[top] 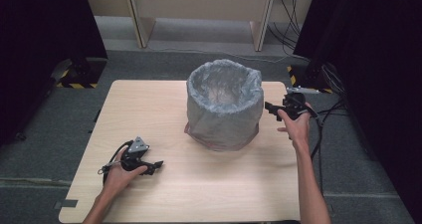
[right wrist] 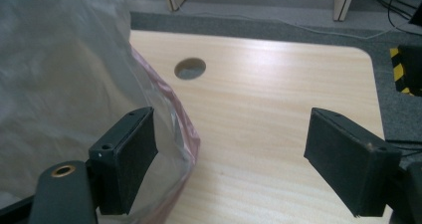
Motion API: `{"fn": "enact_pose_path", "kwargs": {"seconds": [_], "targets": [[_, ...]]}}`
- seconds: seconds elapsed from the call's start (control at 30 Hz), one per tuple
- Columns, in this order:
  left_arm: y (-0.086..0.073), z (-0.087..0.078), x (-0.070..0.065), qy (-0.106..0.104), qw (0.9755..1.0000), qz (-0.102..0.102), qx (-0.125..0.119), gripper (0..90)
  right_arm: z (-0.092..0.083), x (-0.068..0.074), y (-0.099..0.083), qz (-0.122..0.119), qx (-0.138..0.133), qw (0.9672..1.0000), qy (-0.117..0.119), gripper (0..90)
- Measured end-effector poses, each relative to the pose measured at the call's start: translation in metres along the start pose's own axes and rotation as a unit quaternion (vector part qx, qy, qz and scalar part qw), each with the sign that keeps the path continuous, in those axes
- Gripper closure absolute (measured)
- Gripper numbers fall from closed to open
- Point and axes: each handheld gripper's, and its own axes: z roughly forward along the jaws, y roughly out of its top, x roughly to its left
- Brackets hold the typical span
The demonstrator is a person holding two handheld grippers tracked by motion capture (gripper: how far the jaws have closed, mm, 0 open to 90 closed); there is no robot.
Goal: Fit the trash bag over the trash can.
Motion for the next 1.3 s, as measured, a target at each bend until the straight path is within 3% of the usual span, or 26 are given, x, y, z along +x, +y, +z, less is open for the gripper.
{"fn": "enact_pose_path", "kwargs": {"seconds": [0.43, 0.97, 1.3], "targets": [[0.000, 0.000, 0.000, 0.000, 1.0000, 0.001, 0.001, 11.1, 0.014, -0.001, -0.021, 0.003, 0.010, 0.9999, -0.003, 20.7], [0.000, 0.000, 0.000, 0.000, 1.0000, 0.002, 0.002, 11.1, 0.019, -0.002, -0.046, 0.003, 0.005, 1.0000, -0.005, 20.4], [0.000, 0.000, 0.000, 0.000, 1.0000, 0.002, 0.002, 11.1, 0.020, -0.001, -0.051, -0.001, 0.007, 1.0000, -0.006, 20.4]]}}
